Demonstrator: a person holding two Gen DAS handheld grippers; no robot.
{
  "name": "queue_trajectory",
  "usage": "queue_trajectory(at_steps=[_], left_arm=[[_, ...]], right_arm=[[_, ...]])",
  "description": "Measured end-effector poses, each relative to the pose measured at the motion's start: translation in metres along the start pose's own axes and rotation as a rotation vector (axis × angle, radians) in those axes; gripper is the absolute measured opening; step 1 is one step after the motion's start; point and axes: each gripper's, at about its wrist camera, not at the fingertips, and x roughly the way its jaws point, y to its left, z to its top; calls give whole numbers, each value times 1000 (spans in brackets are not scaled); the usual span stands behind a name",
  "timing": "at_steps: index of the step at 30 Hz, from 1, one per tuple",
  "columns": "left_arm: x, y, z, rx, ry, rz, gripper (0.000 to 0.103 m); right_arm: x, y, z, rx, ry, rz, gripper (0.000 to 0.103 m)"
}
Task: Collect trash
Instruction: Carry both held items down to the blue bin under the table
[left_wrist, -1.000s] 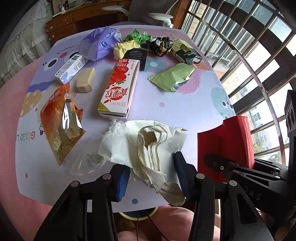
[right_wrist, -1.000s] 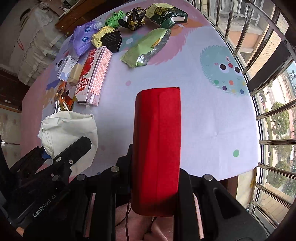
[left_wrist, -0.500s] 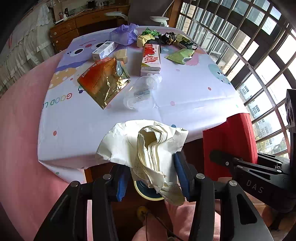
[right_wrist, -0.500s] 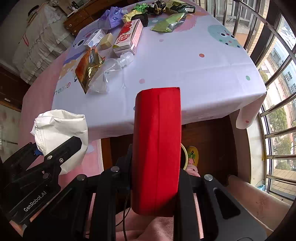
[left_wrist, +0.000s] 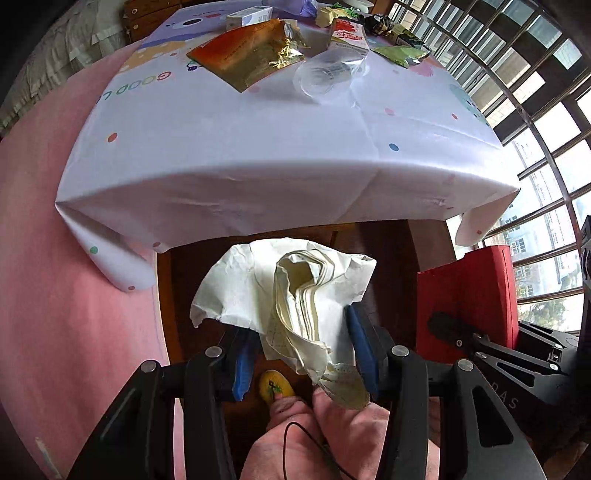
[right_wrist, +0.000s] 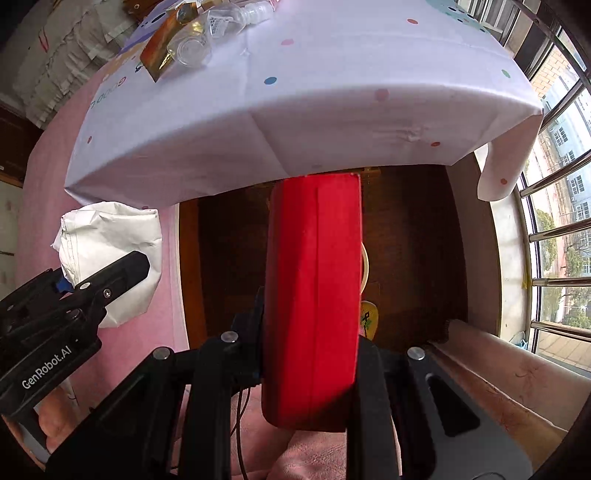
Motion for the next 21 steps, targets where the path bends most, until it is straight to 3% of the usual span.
queue_trajectory(at_steps=[12, 21], left_arm=[[158, 43, -24, -172, 146, 20, 46], [262, 35, -19, -150, 181, 13, 49]], right_arm=[[176, -39, -3, 72, 96, 35, 17], [281, -67, -8, 60, 155, 25, 20]])
